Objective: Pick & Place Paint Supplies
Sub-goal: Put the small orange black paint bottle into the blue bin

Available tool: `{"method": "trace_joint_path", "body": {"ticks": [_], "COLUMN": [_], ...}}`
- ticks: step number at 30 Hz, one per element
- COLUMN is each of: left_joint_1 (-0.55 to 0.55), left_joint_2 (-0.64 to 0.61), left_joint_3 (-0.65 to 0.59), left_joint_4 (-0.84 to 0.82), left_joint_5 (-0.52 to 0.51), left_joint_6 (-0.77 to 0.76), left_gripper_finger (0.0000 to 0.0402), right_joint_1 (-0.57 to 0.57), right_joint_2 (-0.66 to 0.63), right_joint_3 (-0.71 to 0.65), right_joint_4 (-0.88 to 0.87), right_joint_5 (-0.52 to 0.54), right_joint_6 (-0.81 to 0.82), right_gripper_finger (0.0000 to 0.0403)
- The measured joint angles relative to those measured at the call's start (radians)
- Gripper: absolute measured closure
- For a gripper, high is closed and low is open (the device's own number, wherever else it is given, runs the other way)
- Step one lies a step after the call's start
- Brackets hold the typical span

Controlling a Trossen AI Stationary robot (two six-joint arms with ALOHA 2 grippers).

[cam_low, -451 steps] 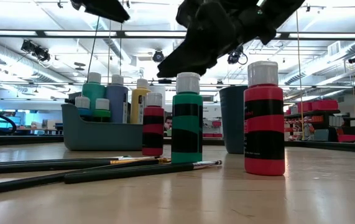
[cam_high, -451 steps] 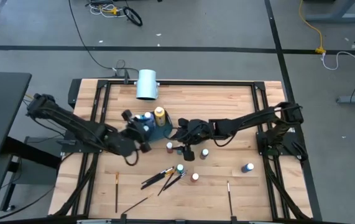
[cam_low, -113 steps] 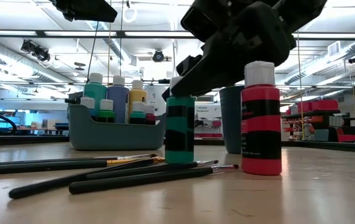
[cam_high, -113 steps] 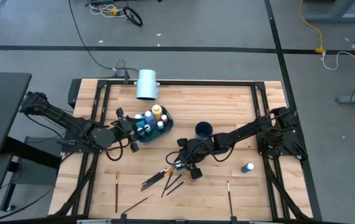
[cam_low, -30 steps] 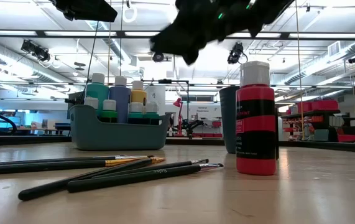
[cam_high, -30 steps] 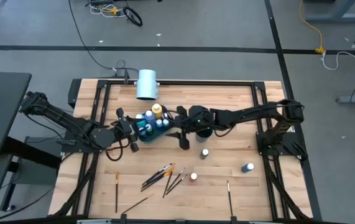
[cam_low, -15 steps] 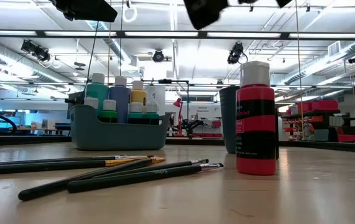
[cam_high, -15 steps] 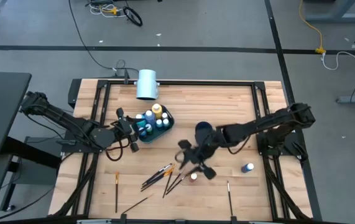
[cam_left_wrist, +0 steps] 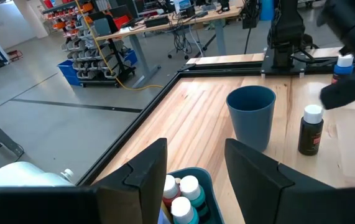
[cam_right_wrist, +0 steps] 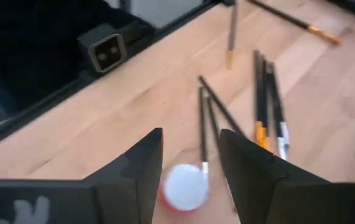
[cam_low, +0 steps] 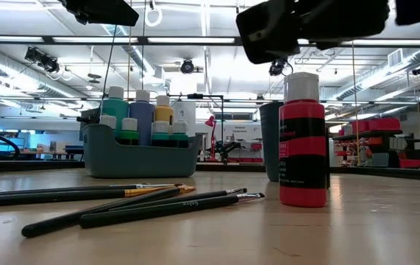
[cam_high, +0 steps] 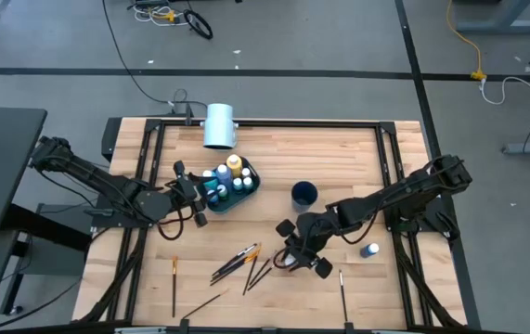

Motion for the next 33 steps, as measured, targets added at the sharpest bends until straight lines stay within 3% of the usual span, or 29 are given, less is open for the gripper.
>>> {"method": "trace_joint_path", "body": {"ticks": [8,33], "left_joint_1": [0.000,0.000], "left_joint_2": [0.000,0.000], "left_joint_3": [0.000,0.000], "left_joint_4": [0.000,0.000], "left_joint_5": [0.000,0.000], "left_joint_6": [0.000,0.000], "left_gripper_finger": [0.0231,0.0231], "right_joint_1": [-0.018,-0.039], "right_joint_2": [0.000,0.070], "right_joint_3": [-0.110,-0.117], "right_joint_4": [0.159,0.200], "right_joint_5": [-0.056,-0.060], "right_joint_6": [-0.003,-0.001], "right_gripper_finger": [0.0238,0.0238]}}
